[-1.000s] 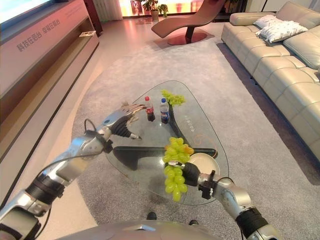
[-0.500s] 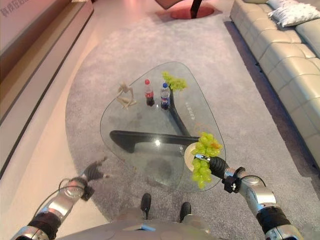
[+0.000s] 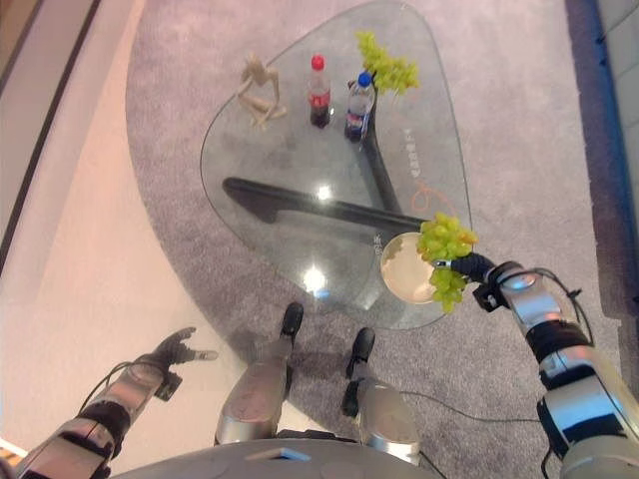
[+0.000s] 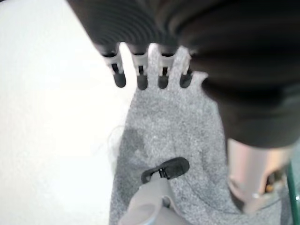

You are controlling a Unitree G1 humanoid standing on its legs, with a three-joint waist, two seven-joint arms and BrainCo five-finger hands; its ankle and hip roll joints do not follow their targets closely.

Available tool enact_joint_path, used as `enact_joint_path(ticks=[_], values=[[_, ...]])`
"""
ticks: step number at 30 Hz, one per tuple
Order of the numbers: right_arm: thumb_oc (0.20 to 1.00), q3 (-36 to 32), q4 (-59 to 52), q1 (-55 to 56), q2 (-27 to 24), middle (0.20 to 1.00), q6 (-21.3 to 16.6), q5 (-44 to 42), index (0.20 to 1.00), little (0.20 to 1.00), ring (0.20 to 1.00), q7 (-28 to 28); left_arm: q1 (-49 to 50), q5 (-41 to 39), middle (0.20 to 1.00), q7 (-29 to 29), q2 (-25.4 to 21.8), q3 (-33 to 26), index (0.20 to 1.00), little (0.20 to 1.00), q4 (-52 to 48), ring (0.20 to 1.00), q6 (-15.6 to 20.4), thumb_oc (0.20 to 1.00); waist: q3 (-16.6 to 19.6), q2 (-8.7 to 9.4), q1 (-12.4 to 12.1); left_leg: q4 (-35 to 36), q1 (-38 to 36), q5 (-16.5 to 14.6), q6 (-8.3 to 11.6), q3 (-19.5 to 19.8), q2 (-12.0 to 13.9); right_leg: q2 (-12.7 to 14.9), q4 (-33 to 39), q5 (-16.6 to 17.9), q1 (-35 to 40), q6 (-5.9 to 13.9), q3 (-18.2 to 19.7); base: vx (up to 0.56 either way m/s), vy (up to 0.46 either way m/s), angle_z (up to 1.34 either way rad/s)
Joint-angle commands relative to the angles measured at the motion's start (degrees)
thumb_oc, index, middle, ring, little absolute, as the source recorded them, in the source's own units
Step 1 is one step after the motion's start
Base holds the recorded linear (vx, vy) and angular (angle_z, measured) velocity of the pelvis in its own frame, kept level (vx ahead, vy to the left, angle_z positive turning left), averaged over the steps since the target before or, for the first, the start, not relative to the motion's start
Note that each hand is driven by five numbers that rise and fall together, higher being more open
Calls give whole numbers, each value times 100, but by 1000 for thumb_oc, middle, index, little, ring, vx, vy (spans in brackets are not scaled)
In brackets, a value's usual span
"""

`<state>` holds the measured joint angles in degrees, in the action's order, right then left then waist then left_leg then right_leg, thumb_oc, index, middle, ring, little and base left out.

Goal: Pick up fruits into the plate

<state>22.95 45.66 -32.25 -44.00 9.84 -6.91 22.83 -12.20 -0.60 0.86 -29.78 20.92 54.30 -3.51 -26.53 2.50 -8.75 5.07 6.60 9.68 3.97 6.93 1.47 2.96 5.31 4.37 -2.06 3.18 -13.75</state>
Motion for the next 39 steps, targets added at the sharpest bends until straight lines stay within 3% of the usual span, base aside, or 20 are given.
enact_joint_path(ticks=[1,5,14,21,30,39], values=[[200,390,-39,-726,-598,200,-73,520,200,200,200,-318,-401,-292,1000,170,-16,331,1000,1000,236,1000,141,1000,-98,118,-54,-627,-22,-1198,-63,-47,-76,186,-365,-287,-172,272,87,-106,38,6],[200,559,317,-1281,-611,200,168,896,200,200,200,-502,-725,-453,1000,203,44,519,1000,1000,189,1000,166,1000,-306,40,-50,-689,248,-1120,-100,39,-183,227,-509,-266,-500,250,45,-90,64,11],[200,642,1231,-1719,-384,200,444,1119,200,200,200,-632,-921,-605,1000,272,200,694,1000,1000,129,1000,139,1000,-327,-156,-42,-765,782,-1036,-167,11,-297,318,-714,-234,-1175,227,-4,-56,65,2],[200,601,1680,-1723,-73,200,421,1180,200,200,200,-855,-1056,-694,1000,315,387,769,1000,1000,196,1000,89,1000,-327,-254,-9,-965,1047,-1060,-202,-31,-362,372,-881,-236,-1496,206,3,-50,47,-1],[200,569,1960,-1659,306,200,670,1296,200,200,200,-1145,-1265,-758,1000,447,604,933,1000,1000,142,1000,107,1000,-327,-340,71,-1030,1246,-1051,-230,-180,-370,415,-1003,-196,-1799,227,12,-62,23,-3],[200,617,2039,-1658,429,200,719,1624,200,200,200,-1419,-1329,-826,1000,529,671,1024,1000,1000,59,1000,77,1000,-327,-421,121,-1050,1450,-998,-248,-238,-403,461,-1119,-135,-2113,259,21,-44,21,-3]])
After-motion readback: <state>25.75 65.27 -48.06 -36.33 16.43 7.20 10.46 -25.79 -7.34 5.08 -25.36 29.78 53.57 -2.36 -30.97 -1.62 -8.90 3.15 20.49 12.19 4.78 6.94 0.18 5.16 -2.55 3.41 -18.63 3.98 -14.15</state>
